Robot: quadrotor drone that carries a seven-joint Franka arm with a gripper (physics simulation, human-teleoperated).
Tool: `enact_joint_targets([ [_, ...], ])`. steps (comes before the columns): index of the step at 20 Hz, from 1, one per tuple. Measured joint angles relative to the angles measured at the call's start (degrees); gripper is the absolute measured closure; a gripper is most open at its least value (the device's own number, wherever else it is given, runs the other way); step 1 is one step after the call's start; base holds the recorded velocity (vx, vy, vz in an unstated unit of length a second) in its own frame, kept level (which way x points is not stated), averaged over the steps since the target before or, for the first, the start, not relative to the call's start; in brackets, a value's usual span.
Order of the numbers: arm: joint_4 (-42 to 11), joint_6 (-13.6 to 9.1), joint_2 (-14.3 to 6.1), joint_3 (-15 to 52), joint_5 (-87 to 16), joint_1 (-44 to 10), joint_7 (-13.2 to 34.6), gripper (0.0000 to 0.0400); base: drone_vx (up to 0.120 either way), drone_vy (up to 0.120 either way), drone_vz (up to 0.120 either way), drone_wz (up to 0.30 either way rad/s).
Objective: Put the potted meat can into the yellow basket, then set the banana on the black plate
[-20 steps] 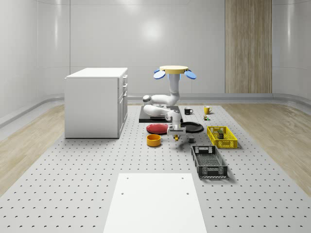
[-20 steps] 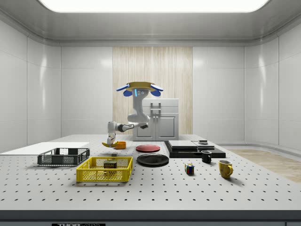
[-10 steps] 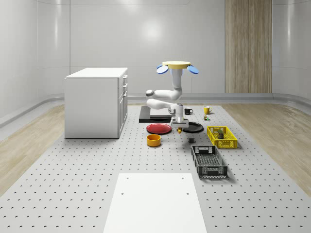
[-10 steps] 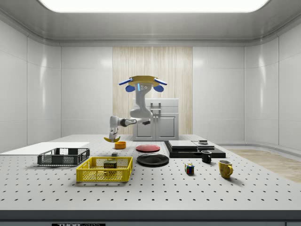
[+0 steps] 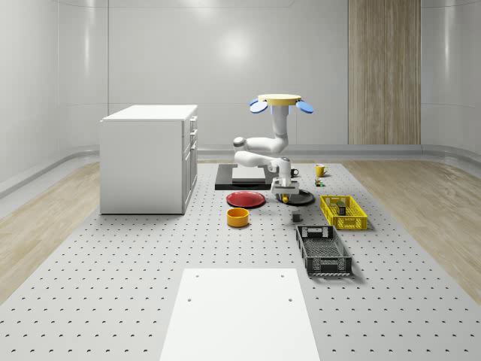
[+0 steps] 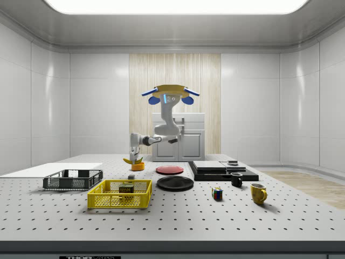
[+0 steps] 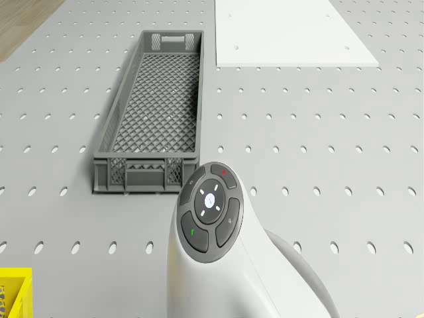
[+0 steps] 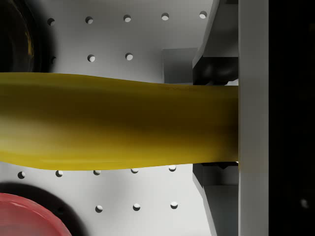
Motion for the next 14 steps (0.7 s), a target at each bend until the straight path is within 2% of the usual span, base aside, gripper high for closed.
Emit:
enact_joint_targets([
  [14,0.0,0.4,-0.4,0.1,0.2,-0.2,0.2,0.0203,-0.12,0.12,0.0,0.0],
])
